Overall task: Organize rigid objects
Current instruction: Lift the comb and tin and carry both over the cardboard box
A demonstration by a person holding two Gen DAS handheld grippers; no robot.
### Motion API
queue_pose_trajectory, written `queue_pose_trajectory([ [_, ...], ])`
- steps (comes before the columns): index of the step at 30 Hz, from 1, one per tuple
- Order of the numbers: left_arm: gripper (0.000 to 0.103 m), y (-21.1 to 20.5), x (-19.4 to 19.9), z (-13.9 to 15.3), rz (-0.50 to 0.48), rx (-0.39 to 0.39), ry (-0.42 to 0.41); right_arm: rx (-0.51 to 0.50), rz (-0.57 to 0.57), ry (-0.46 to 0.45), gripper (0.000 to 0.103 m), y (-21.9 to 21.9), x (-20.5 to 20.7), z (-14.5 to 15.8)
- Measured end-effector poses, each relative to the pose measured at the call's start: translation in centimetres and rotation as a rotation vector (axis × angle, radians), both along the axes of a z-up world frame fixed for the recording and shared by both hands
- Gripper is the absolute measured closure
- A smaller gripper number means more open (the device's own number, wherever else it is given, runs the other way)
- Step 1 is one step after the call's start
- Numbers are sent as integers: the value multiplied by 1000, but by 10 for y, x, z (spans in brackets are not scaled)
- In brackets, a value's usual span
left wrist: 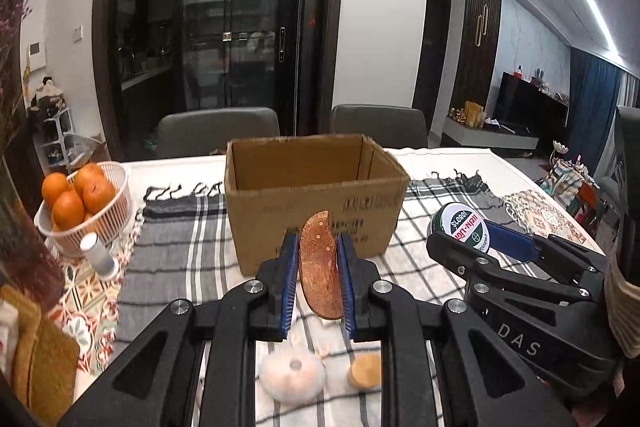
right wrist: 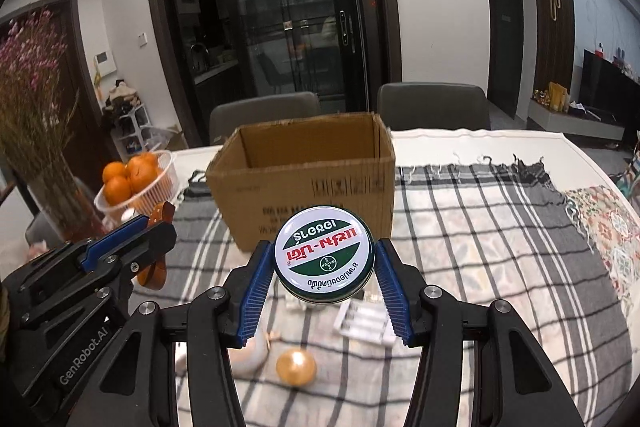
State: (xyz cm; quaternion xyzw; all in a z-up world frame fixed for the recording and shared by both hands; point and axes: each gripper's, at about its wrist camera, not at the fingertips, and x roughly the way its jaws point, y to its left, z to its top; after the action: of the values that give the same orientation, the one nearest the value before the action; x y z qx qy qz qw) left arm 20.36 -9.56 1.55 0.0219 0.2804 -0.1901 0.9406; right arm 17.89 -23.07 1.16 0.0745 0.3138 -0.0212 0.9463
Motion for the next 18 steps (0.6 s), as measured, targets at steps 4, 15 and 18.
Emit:
queue_pose_trajectory([
  [4,83,-5,17,12,-1,13,-13,8,-2,-6,51,-7,21,12],
  [15,83,-18,66,48,-10,20,-17,79,8,17,51,-25,77,36],
  [18,83,-22,82,55,-11,31,-13,91,14,31,51,-29,93,40],
])
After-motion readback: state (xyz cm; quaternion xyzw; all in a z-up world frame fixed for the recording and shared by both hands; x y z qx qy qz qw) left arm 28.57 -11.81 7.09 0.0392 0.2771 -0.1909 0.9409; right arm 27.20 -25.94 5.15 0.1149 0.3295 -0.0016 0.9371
